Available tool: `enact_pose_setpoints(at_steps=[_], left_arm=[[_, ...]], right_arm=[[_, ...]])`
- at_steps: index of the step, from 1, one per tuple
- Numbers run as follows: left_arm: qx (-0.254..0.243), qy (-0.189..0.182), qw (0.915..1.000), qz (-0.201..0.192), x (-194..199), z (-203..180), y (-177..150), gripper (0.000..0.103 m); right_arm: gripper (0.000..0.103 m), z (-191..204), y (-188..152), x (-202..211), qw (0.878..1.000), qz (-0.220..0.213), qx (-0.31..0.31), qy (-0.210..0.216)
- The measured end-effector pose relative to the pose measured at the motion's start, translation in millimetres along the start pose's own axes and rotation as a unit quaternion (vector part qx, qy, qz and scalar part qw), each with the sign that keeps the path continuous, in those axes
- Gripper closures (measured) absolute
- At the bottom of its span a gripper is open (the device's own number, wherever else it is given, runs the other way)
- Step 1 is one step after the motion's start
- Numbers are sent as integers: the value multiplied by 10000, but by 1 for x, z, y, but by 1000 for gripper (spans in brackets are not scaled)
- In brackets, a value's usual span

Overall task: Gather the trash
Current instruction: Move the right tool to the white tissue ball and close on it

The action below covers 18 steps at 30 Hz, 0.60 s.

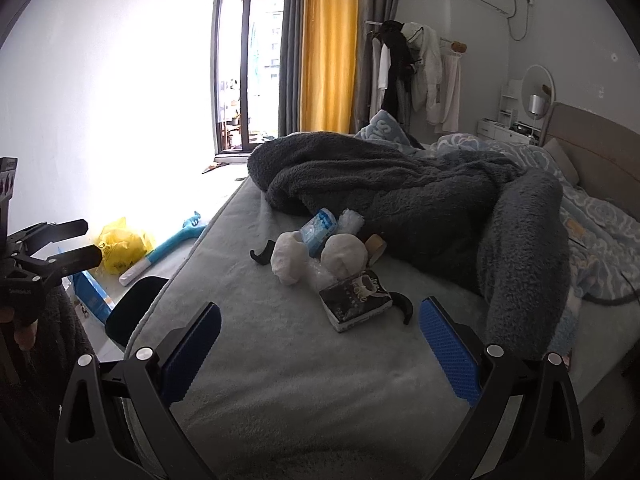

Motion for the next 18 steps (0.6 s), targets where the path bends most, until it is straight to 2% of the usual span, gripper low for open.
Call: enact_pose_setpoints(at_steps=[5, 7, 15, 18], left_arm=[[7, -81, 9999, 68, -13, 10, 4, 7], [-30, -169, 9998, 137, -20, 12, 5, 14], [-271, -478, 9978, 364, -51, 19, 6, 25], [-381, -564, 9968, 410, -63, 21, 8, 27]], right_arm=[[3, 3, 2, -10, 9999, 29, -1, 143], [3, 5, 4, -14, 9997, 33, -60, 250], [23, 14, 15, -38, 9981, 177, -52, 582], [26, 16, 19, -55, 9973, 267, -50, 686]])
Point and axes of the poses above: each gripper's, at about its wrist camera, not at the fingertips, and x roughly against the way its jaws point, z to its left, y to its top, the point moved 7 cm from there along -x, roughly the way its jaws point, and after that the axes turned 6 degrees about -y, right-handed, at the moved point
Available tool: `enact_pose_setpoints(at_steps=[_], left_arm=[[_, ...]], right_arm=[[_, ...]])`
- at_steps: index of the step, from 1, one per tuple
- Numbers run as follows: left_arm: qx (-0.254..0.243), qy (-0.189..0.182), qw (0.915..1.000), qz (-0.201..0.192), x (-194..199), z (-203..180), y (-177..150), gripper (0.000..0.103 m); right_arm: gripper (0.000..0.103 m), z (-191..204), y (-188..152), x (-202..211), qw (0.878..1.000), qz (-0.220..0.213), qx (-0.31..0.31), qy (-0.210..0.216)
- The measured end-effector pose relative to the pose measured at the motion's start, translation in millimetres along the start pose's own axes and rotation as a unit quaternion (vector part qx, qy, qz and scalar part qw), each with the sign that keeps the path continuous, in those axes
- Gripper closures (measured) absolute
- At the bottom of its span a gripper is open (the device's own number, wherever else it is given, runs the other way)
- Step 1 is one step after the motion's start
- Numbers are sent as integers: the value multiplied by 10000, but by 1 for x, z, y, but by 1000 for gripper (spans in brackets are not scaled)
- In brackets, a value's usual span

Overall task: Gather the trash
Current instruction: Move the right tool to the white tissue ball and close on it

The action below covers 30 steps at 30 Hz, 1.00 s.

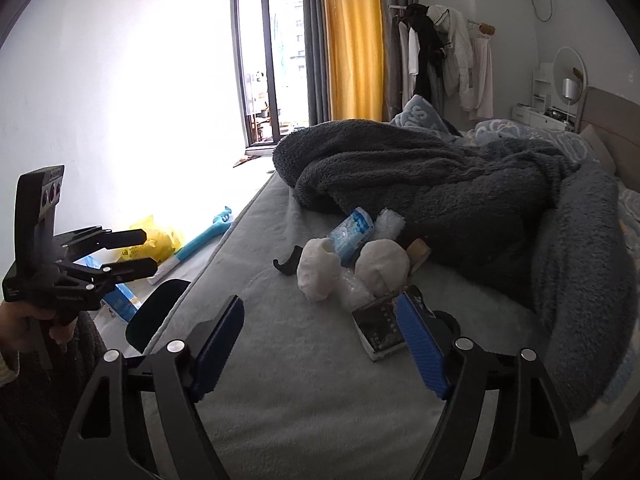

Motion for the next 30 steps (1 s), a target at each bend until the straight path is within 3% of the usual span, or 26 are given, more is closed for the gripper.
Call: enact_pose_setpoints(at_steps=[9, 14, 21, 30], left_arm=[[-234, -471, 9986, 103, -34, 7, 10, 38], [-556, -671, 9961, 148, -53, 9, 17, 38], [-558, -975, 9932, 313, -83, 26, 22, 39], [-916, -1471, 9833, 553, -121, 19, 26, 39]], right_arm=[[32, 0, 3, -40, 9988, 377, -123, 277], [35, 4, 8, -60, 9980, 489, -73, 400], [40, 7, 8, -86, 9964, 679, -33, 516], [42, 0, 10, -113, 9952, 839, 13, 506]])
Point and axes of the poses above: each gripper's, at about its wrist camera, not at the fingertips, and x roughly against the way its jaws point, z to its left, y to its top, the point moved 7 cm from there along -x, roughly the way its jaws point, and after that the axes turned 6 degrees about -y, right-handed, at the moved point
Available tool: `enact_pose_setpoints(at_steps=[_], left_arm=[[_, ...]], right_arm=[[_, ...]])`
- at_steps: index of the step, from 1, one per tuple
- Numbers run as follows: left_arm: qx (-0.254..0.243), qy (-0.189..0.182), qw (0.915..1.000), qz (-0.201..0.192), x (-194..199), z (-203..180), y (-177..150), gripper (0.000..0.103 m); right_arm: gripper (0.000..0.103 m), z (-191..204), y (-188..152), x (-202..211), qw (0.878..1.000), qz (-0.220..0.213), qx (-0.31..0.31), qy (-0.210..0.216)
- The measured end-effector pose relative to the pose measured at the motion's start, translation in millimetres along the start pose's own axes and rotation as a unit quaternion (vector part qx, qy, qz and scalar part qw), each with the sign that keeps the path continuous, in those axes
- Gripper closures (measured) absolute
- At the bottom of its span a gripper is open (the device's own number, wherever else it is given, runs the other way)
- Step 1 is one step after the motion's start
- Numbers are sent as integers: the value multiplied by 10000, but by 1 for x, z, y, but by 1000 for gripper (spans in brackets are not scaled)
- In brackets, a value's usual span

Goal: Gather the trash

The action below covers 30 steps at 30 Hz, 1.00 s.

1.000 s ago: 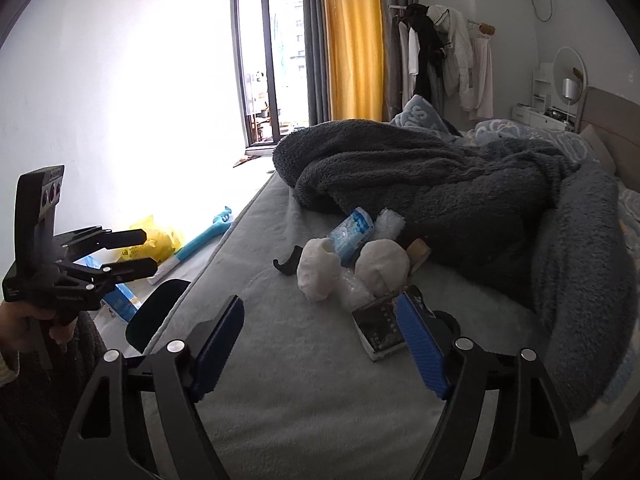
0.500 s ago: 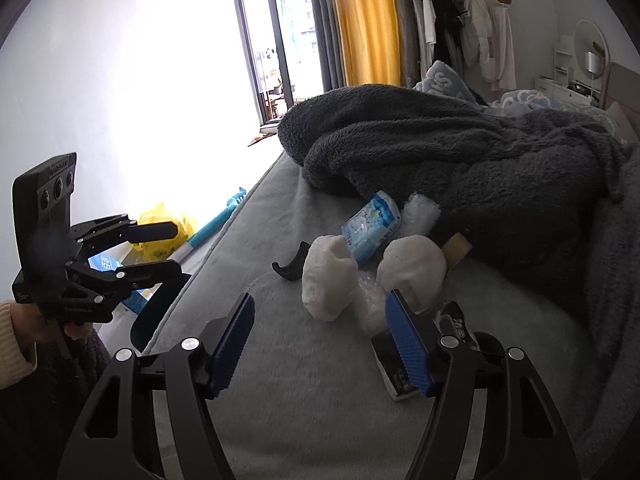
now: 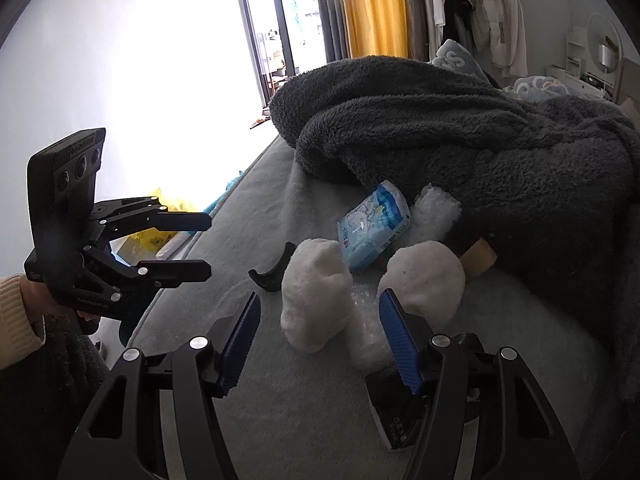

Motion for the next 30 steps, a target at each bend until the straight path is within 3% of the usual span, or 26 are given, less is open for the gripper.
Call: enact_pose_setpoints(at_steps=[7, 11, 15, 20, 30], left_arm=[[-180, -244, 9994, 155, -24, 5, 7, 39], [-185, -522, 9983, 183, -33, 6, 11, 39], [-291, -684, 9967, 311, -43, 3, 11, 39], [-305, -808, 9948, 546, -62, 5, 5, 40], [-187, -967, 9934, 581, -75, 5, 9, 51]], right_arm=[[51, 3, -2, -20, 9996, 254, 151, 24], [66, -1, -4, -26, 9993, 355, 136, 46], [73, -6, -5, -23, 9994, 334, 69, 112], [74, -12, -1, -14, 9996, 156, -137, 214], [74, -22, 4, 0, 9981, -75, -532, 299]])
Point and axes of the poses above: each gripper's, at about its wrist camera, not at the fingertips, and x roughly against the way its jaws point, z to its left, y to its top, the point moved 7 cm from there along -x, roughly the way its jaws point, and after that the axes turned 6 degrees about -y, right-handed, at the moved point
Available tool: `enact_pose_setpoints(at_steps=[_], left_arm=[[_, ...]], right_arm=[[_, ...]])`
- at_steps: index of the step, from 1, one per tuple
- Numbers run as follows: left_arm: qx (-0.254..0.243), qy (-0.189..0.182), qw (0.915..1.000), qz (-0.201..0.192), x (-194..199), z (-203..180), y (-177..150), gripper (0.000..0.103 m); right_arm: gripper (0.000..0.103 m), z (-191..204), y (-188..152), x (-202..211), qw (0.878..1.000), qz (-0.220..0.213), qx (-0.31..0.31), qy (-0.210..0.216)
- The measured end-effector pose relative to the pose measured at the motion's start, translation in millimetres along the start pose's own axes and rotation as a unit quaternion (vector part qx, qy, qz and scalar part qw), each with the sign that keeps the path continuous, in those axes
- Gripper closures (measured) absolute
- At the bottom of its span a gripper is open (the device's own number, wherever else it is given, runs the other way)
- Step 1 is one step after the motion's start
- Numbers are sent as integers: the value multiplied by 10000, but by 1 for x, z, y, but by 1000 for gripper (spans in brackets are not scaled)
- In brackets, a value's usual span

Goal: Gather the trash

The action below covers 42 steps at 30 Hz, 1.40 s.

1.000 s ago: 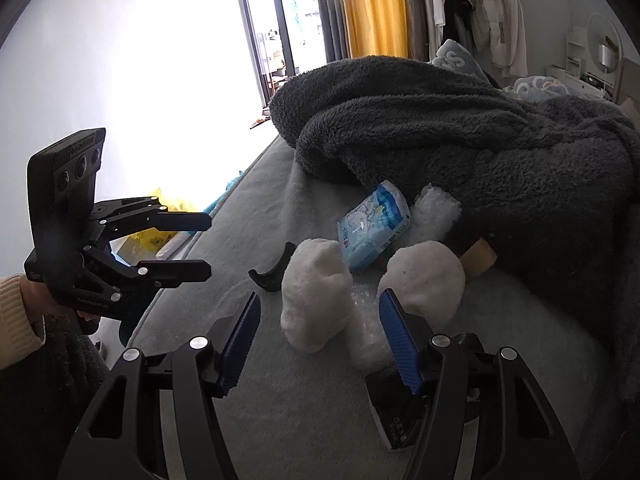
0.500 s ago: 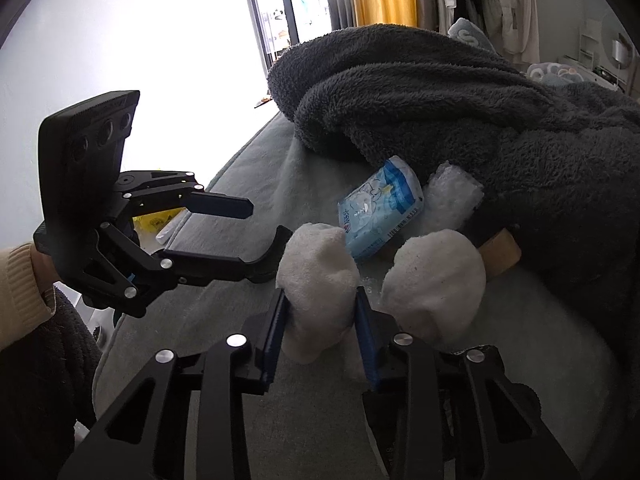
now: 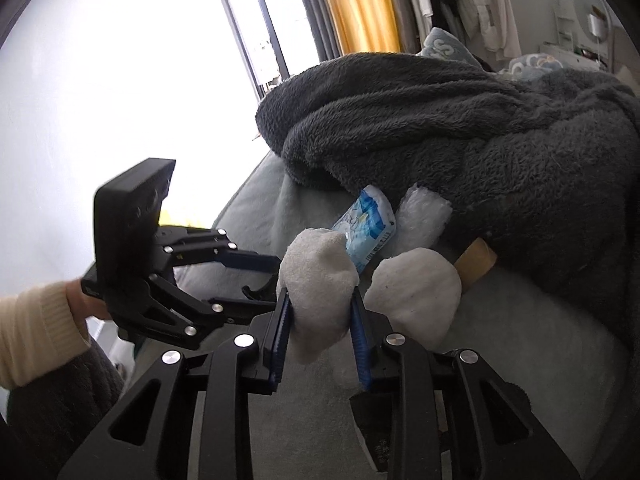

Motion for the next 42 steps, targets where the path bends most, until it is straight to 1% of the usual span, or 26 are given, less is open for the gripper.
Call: enact_pose_setpoints(at_steps=[6, 9, 11, 15, 16, 17, 18, 20, 21, 24, 26, 27, 28, 29, 30, 31, 36, 38, 40, 41, 42], left_arm=[[142, -30, 9999, -32, -2, -5, 5, 58], [190, 101, 9998, -12, -3, -6, 7, 61], [255, 221, 9994, -18, 0, -6, 7, 61], [386, 530, 9978, -41, 13, -5, 2, 62], [407, 651, 9970, -46, 18, -6, 1, 63], [409, 778, 9961, -50, 23, -6, 1, 69], [426, 874, 9952, -51, 27, -6, 0, 80], [568, 1071, 9925, -127, 39, -4, -2, 80], [628, 1080, 9920, -168, 44, -4, -3, 80], [682, 1177, 9903, -276, 58, -7, -4, 85], [676, 1214, 9897, -343, 64, -7, -4, 84], [664, 1220, 9896, -380, 66, -7, -3, 79], [648, 1244, 9893, -399, 68, -7, -2, 67], [631, 1297, 9887, -400, 70, -6, -3, 59], [625, 1347, 9881, -390, 70, -5, -4, 48], [656, 1339, 9881, -367, 68, -4, -5, 45], [755, 1419, 9868, -186, 49, 2, -10, 47], [752, 1353, 9876, -259, 42, 1, -6, 51], [827, 1258, 9881, -302, 33, 0, -2, 59], [850, 1250, 9881, -296, 29, 1, 0, 61], [879, 1290, 9874, -252, 24, 4, 0, 66]], right_arm=[[74, 11, 6, 8, 10000, -34, 30, -75], [74, 17, 9, 13, 9999, -80, 30, -135], [74, 23, 11, 18, 9998, -111, 35, -182], [74, 35, 17, 24, 9996, -120, 23, -243], [74, 40, 18, 25, 9996, -119, 26, -247], [74, 44, 20, 26, 9996, -127, 17, -251], [74, 48, 21, 27, 9996, -133, 12, -249], [74, 57, 23, 29, 9995, -129, 23, -279], [74, 61, 24, 30, 9995, -124, 45, -299], [74, 70, 25, 33, 9990, -137, 94, -411], [74, 71, 25, 34, 9987, -143, 39, -484], [74, 71, 26, 35, 9985, -171, 5, -511], [74, 70, 27, 37, 9983, -211, -52, -533], [74, 68, 30, 39, 9980, -275, -121, -558], [74, 68, 31, 41, 9977, -328, -172, -561], [74, 66, 32, 41, 9973, -375, -244, -578], [74, 57, 33, 40, 9958, -404, -517, -644], [74, 56, 33, 41, 9954, -438, -569, -638], [74, 55, 34, 42, 9947, -488, -615, -662], [74, 55, 34, 42, 9945, -493, -638, -666], [74, 54, 34, 41, 9944, -487, -664, -663]])
Point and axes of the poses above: each gripper's, at about its wrist camera, not at the fingertips, and x roughly against the way its jaws point, z to its left, y to its top, the point moved 7 cm from there along -x, roughly the way its jaws point, and after that the axes turned 6 degrees about -y, right-handed, at the moved point
